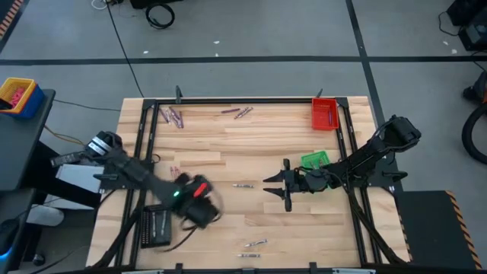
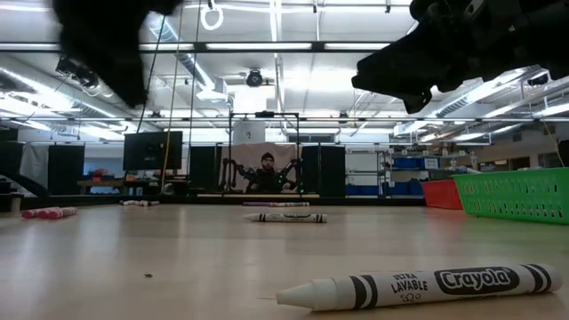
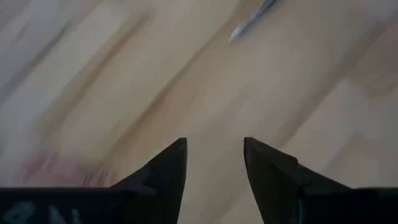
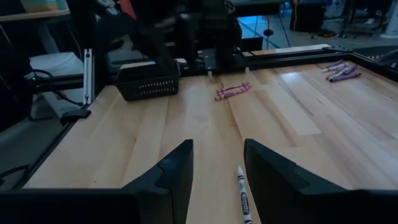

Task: Sort crayons
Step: Put the white crayon into the black bin

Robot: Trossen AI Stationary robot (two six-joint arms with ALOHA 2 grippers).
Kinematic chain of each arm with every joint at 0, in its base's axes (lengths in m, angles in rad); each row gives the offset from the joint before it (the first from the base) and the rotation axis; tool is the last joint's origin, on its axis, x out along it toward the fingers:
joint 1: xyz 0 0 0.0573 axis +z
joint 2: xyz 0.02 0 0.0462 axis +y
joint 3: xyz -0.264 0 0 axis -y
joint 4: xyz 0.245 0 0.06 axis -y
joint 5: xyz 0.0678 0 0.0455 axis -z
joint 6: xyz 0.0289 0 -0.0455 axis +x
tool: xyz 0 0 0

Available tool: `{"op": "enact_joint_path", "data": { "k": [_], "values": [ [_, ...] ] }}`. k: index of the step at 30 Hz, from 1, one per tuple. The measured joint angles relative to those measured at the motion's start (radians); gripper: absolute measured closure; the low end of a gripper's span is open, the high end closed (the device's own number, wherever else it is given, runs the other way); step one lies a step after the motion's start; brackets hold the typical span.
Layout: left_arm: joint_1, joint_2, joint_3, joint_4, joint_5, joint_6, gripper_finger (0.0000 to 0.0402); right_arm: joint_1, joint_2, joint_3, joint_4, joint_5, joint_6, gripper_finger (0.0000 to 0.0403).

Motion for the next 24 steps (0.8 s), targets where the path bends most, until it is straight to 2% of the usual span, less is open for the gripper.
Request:
{"op": "enact_joint_path", "data": {
  "k": [4,6,10,16,21,24],
  "values": [
    [0.132,0.064,0.000,0.332,-0.008,0.469,0.0240,0.000,0.000,0.000,0.003,0.000,-0.005,0.0256],
    [0.190,0.101,0.000,0.487,0.027,0.686,0.0241,0.000,0.000,0.000,0.008,0.000,-0.010,0.0256],
    [0.299,0.183,0.000,0.652,0.153,0.952,0.0242,0.000,0.000,0.000,0.009,0.000,-0.027,0.0256],
    [0.405,0.286,-0.001,0.704,0.329,1.128,0.0242,0.003,0.000,0.000,-0.017,-0.010,-0.029,0.0256],
    [0.443,0.344,-0.001,0.746,0.447,1.181,0.0242,0.013,0.000,-0.001,-0.061,-0.029,-0.027,0.0256],
    [0.438,0.354,-0.002,0.758,0.479,1.189,0.0242,0.022,0.000,-0.001,-0.076,-0.026,-0.027,0.0256]
  ]
}}
